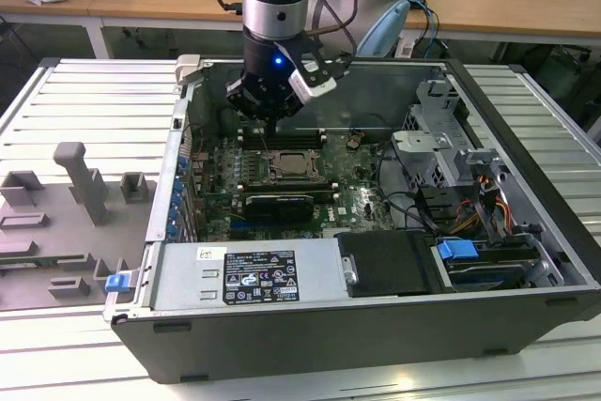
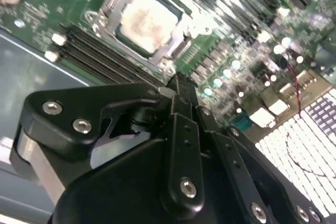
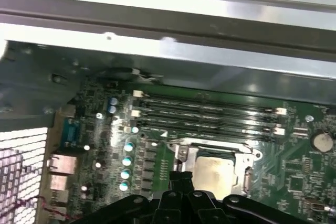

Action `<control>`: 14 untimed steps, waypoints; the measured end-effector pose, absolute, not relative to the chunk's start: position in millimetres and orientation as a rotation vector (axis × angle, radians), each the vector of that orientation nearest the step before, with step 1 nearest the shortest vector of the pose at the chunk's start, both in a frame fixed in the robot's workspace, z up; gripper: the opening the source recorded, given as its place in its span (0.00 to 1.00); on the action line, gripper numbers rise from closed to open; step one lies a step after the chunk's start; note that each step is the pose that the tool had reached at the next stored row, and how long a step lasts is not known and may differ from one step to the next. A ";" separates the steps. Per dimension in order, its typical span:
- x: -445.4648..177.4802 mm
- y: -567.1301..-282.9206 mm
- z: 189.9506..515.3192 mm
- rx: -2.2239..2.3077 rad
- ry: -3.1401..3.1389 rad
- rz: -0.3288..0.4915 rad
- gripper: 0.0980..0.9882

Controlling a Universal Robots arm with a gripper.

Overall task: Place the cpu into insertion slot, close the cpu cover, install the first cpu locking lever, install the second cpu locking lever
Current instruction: 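Install the first cpu locking lever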

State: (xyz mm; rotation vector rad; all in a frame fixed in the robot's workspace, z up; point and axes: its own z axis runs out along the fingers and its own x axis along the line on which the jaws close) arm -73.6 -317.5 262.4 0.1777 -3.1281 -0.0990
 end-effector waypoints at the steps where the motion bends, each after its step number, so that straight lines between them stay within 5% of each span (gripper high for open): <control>1: -77.4 -317.5 262.4 0.178 -3.130 -0.099 0.01; 14: -103.9 -310.2 260.7 0.176 -3.135 -0.099 0.01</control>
